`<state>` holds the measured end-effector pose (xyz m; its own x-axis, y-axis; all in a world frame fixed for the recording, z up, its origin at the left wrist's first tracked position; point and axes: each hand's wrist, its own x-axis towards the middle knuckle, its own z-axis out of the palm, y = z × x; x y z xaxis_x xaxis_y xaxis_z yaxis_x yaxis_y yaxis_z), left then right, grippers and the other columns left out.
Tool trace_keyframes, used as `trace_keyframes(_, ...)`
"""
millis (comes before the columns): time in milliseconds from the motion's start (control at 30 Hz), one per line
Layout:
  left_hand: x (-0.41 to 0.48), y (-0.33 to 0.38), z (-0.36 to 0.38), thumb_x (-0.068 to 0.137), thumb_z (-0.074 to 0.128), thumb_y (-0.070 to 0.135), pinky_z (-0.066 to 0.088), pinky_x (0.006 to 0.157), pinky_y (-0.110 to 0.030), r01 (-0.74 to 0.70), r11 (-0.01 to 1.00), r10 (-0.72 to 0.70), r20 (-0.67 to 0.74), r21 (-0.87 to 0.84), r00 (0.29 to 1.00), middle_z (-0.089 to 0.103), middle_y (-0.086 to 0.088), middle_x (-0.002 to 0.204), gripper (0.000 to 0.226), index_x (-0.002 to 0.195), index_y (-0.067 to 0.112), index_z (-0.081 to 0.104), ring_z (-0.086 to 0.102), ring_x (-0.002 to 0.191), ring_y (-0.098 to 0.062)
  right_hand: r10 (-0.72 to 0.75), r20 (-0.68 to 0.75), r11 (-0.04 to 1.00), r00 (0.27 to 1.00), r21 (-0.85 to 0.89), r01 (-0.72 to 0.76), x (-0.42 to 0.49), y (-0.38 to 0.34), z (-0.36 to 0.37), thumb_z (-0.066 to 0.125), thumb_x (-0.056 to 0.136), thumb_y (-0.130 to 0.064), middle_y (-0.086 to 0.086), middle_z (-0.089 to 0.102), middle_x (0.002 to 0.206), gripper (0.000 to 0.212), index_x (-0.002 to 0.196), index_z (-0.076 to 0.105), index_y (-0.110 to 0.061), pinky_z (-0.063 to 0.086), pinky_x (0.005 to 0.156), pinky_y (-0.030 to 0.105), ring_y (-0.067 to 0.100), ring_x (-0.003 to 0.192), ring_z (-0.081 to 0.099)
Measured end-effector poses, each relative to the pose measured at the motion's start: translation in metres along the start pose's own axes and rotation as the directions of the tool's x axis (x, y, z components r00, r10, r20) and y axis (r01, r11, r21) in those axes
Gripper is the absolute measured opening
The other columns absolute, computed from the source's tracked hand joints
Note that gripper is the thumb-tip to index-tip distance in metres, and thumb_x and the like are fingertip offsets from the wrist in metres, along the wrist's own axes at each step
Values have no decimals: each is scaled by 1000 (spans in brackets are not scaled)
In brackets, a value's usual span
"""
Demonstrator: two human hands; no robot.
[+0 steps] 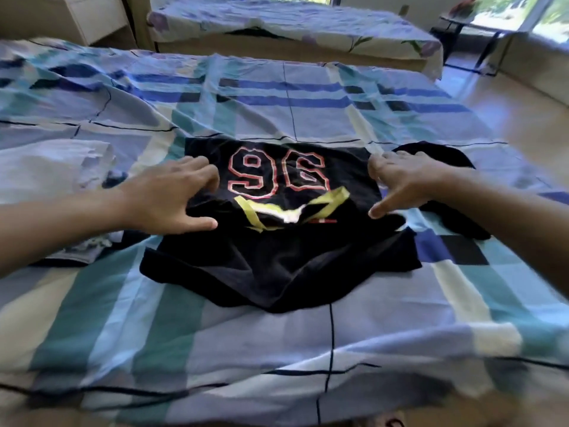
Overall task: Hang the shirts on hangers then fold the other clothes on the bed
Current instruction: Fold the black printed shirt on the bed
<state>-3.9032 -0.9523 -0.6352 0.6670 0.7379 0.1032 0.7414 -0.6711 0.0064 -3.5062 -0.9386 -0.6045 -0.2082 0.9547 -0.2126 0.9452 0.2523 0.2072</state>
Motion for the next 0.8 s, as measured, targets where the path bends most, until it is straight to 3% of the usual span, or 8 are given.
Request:
trace_keyframes(133, -57, 5, 4, 69, 68, 79, 43, 69, -23, 27, 930, 54, 209, -367, 976, 54, 16, 88, 49, 93, 40, 49, 55, 79, -6, -194, 98, 935, 976, 318, 154, -45, 1, 42, 88, 69, -41, -4, 51, 93, 50, 94, 48, -25, 42, 73, 33, 21, 87, 52)
trace_keyframes(200, -81, 0, 24, 61, 73, 81, 44, 71, -22, 67, 960, 16, 293, -271, 956, 52, 21, 91, 56, 94, 41, 49, 55, 82, 0, -204, 181, 929, 962, 347, 132, -56, 5, 68, 86, 72, -36, -7, 52, 106, 54, 112, 51, -29, 41, 79, 28, 15, 95, 52)
trace_keyframes(300, -97, -3, 58, 62, 71, 72, 46, 64, -31, 186, 944, -153, 139, -272, 978, 53, 17, 86, 48, 86, 35, 53, 56, 75, -1, -156, 141, 903, 978, 421, 83, -57, 11, 86, 86, 73, -30, -8, 57, 101, 53, 115, 53, -36, 42, 74, 26, 11, 86, 56)
trace_keyframes(433, -93, 6, 68, 73, 71, 51, 47, 65, -37, 448, 707, -483, 88, -547, 871, 67, 7, 72, 28, 85, 26, 67, 63, 66, -11, -172, 210, 894, 963, 444, 63, -68, 16, 98, 85, 70, -35, -5, 64, 85, 23, 83, 67, -30, 50, 73, 36, 15, 79, 61)
trace_keyframes(533, -91, 16, 69, 77, 69, 45, 53, 74, -49, 447, 551, -556, 90, -704, 826, 70, -14, 80, 29, 90, 19, 66, 68, 75, -33, -212, 116, 856, 970, 501, 127, -76, 21, 101, 87, 71, -37, -12, 61, 93, 20, 84, 72, -32, 49, 79, 37, 8, 85, 59)
trace_keyframes(600, -91, 22, 70, 88, 72, 21, 53, 79, -58, 414, 492, -579, 68, -766, 813, 67, -20, 81, 10, 85, 20, 62, 66, 75, -38, -212, -11, 793, 977, 582, 178, -79, 24, 96, 84, 67, -34, -10, 62, 89, 20, 83, 72, -29, 49, 77, 40, 12, 81, 61)
trace_keyframes(700, -86, 31, 65, 92, 64, -3, 57, 77, -43, 353, 376, -636, 39, -857, 771, 64, -15, 79, 23, 81, 16, 58, 63, 77, -26, -163, -68, 775, 984, 609, 171, -85, 36, 100, 81, 65, -28, -6, 65, 75, 23, 84, 68, -26, 50, 73, 44, 14, 71, 61)
trace_keyframes(800, -83, 28, 51, 91, 60, -11, 58, 66, -18, 286, 315, -690, -11, -905, 723, 60, -11, 78, 28, 78, 13, 56, 65, 66, -7, -86, -113, 735, 990, 664, 140, -91, 49, 108, 89, 72, -8, -10, 62, 68, 30, 81, 66, -26, 48, 63, 30, 11, 62, 55)
